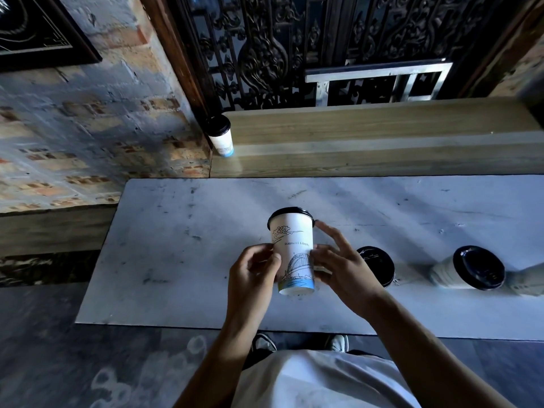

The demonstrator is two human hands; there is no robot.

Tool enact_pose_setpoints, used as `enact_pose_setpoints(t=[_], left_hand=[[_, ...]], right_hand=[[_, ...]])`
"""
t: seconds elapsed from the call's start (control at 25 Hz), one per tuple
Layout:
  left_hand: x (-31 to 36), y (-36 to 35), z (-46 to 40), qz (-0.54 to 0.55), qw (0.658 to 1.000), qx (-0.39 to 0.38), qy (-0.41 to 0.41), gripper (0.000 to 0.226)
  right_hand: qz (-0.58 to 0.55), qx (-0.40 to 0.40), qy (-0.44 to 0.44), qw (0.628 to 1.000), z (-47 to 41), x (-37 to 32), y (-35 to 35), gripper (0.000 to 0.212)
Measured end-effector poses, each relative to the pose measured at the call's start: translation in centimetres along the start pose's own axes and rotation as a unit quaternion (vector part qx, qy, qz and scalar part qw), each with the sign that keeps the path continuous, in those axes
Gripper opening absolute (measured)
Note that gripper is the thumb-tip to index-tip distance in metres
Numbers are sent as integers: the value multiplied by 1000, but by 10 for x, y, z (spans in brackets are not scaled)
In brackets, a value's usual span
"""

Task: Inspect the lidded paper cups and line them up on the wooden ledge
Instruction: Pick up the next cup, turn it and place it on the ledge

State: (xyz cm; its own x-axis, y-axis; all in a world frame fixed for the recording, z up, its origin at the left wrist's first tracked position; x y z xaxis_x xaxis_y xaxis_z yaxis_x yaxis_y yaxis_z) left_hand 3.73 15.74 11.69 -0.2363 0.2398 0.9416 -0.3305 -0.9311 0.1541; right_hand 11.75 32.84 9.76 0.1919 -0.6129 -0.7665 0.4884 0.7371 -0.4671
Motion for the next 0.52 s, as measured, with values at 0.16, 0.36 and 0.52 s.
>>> enact_pose_setpoints(t=[0.16, 0.36, 0.52], left_hand=[[-3, 1, 2, -7, 1000, 1, -2, 16], [-1, 4, 1, -16, 1000, 5, -9, 22], [-2, 4, -1, -10, 1000, 3, 0, 20]], right_hand=[[1, 12, 11, 1000, -2, 2, 2, 72], [23, -20, 20, 999, -2, 4, -3, 60], [61, -45, 45, 996, 1, 0, -7, 35]])
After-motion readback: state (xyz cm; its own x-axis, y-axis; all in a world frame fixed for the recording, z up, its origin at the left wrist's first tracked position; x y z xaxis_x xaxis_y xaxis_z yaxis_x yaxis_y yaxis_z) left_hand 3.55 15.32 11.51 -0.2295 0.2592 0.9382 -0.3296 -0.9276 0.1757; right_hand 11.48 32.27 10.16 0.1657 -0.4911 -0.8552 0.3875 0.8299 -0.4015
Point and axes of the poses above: each hand's wrist, its own z-axis away from the middle knuckle, its own y-axis out of the back of the hand, x = y × z, the point moved 3 cm from there along -z, towards the middle knuckle, and after that the axes turned 3 degrees about -z, right-handed, at the moved point
